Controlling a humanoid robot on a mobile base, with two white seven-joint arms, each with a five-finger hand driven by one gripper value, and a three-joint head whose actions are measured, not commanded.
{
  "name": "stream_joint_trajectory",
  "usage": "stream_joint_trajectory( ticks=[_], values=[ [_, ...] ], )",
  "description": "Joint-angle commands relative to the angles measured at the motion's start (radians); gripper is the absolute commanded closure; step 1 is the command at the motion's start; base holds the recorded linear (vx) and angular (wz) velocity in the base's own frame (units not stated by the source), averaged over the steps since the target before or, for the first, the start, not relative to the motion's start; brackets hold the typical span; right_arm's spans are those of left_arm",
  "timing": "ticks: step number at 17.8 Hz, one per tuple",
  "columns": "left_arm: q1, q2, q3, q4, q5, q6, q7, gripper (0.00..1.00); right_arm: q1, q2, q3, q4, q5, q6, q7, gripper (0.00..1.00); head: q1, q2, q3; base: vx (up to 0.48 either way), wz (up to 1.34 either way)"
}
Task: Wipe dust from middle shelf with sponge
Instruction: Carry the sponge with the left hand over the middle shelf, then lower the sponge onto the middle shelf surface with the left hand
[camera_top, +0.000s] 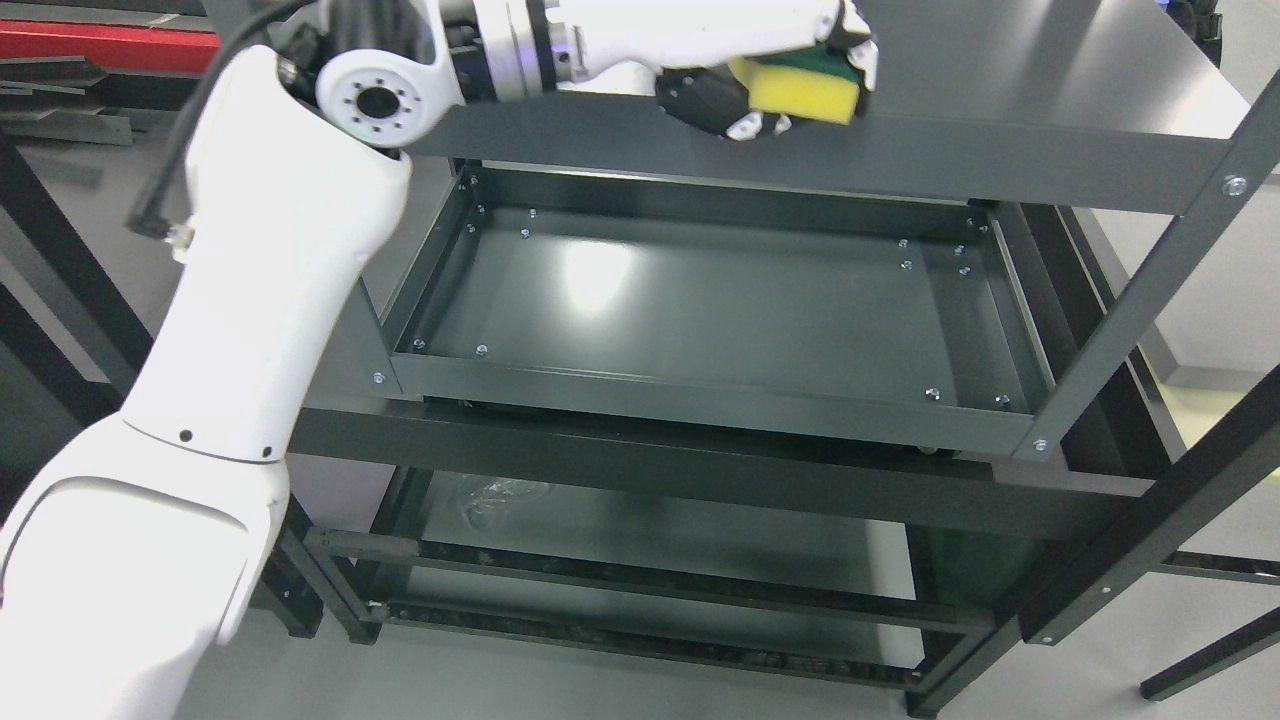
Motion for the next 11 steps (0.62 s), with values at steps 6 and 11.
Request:
stream_joint_trajectory(
  ticks=[6,11],
  values=[
    [-0.003,-0.042,-0.248,0.079,0.067,0.013,0.029,0.79,0.001,-0.017,0.0,-0.017,0.0,0.072,0.0,0.0,0.0,0.0,0.0,0.0,0.0],
    [-0.005,-0.042,-0.146,-0.008,0.06,0.003,-0.164,0.8,-0.001,-0.017,0.0,-0.017,0.0,0.072,0.0,0.0,0.0,0.0,0.0,0.0,0.0]
  ],
)
